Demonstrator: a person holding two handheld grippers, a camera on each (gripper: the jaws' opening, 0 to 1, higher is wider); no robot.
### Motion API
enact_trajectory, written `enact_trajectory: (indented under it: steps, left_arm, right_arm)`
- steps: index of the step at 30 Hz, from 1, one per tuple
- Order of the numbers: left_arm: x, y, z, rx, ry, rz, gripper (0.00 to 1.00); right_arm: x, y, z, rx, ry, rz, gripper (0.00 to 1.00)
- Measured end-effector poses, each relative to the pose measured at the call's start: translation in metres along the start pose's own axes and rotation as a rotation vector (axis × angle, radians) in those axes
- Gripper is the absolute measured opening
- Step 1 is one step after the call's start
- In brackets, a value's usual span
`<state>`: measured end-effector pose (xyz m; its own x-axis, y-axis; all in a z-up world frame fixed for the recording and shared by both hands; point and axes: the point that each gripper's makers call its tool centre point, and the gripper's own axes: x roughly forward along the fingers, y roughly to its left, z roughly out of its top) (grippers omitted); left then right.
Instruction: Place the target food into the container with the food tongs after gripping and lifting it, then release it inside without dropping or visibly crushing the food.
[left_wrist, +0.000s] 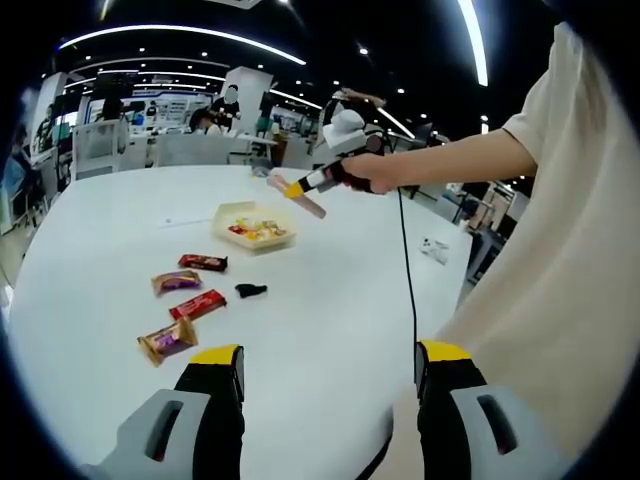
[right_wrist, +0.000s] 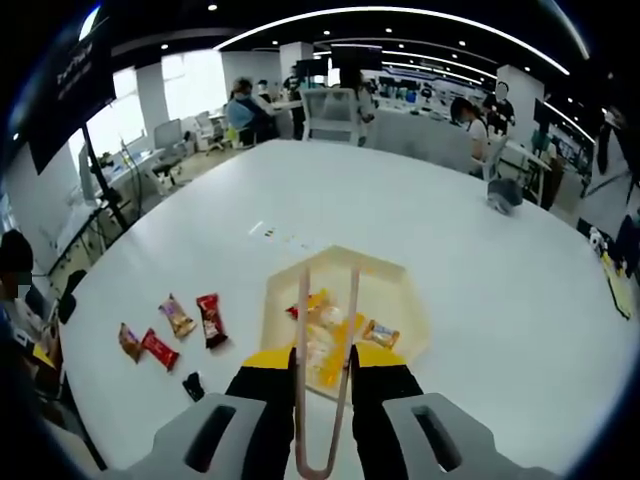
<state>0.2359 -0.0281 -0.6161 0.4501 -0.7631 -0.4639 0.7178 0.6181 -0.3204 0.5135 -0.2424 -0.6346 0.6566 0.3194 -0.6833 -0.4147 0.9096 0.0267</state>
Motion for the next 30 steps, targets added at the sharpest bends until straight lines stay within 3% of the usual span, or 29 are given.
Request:
enact_trajectory:
  steps: [9,18,25,30]
  left_arm:
    - [0.000,-0.001,0.001,0.002,-0.004,0.001,0.69]
    - [0.003,-0.004,0.004,0.012,-0.009,-0.009,0.69]
    - [0.003,-0.006,0.008,0.016,-0.020,-0.011,0.70]
    - [0.001,-0.003,0.024,-0.043,-0.086,-0.003,0.70]
  right_arm:
    - [-0.002,0.004,0.000,-0.005,0.002,0.010,0.20]
    - [-0.008,0.022,-0.004,-0.031,0.004,0.046,0.20]
    - [-0.012,0.059,-0.014,-0.072,0.012,0.110,0.20]
    - [-0.021,0.092,-0.017,-0.141,0.008,0.166,0.19]
